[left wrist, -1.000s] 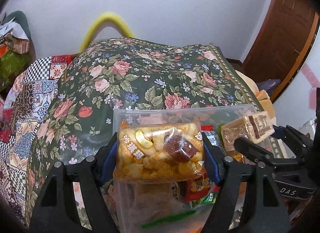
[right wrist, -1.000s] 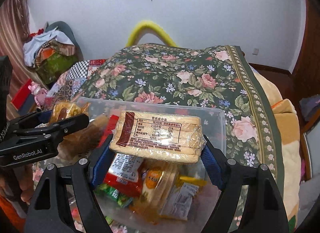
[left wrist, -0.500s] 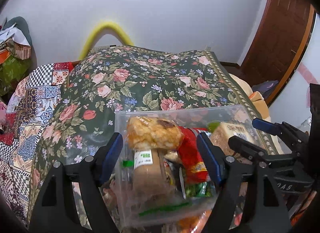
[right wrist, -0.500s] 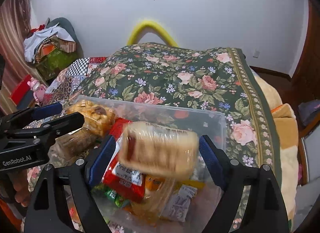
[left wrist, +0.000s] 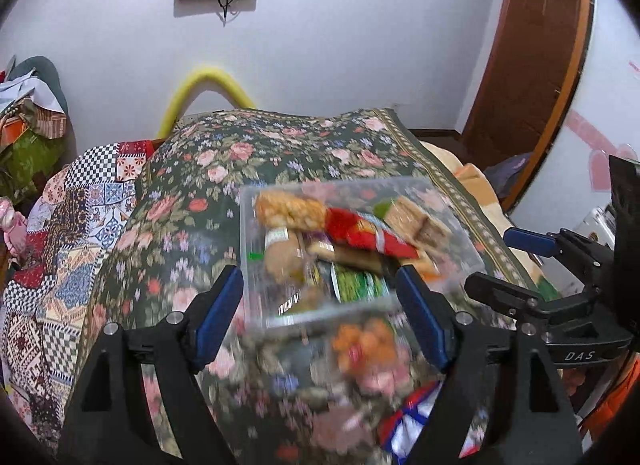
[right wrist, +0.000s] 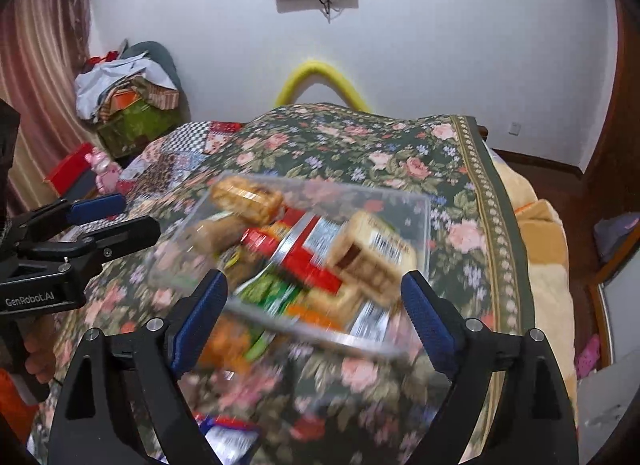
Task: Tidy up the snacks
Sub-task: 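Reach the left gripper to the orange puffed snack bag while the right reaches the blue-white packet, then grasp the orange puffed snack bag with the left gripper while the right grasps the blue-white packet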
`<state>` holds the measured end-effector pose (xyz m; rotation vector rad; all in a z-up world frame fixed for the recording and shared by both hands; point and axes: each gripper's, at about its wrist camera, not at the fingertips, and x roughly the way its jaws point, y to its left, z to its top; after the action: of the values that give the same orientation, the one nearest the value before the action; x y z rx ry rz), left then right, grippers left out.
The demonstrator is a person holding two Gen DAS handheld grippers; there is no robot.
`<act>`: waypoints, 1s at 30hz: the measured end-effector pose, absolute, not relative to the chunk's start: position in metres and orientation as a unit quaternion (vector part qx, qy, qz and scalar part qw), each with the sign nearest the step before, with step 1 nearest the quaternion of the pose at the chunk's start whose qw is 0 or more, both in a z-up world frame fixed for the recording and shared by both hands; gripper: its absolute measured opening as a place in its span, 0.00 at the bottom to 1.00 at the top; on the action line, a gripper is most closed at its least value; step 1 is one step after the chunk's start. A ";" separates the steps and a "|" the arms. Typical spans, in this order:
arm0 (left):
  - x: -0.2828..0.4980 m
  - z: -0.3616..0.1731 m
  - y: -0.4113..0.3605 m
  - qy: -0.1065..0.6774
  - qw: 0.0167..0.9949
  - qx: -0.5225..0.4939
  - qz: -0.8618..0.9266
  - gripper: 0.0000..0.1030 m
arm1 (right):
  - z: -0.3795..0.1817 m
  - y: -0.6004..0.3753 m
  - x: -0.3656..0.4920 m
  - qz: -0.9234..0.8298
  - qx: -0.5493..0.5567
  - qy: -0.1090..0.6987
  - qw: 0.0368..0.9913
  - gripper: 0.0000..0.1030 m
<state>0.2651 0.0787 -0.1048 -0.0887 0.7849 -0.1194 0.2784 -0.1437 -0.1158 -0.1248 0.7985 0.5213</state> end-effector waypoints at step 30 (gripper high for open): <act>0.194 -0.180 0.055 0.458 0.884 -0.057 -0.073 0.79 | -0.209 -0.132 0.202 0.302 -0.078 0.494 0.812 0.50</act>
<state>0.1935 0.0550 -0.1803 -0.1182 0.9536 -0.1513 0.2022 -0.1323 -0.2094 -0.1658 1.0544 0.6460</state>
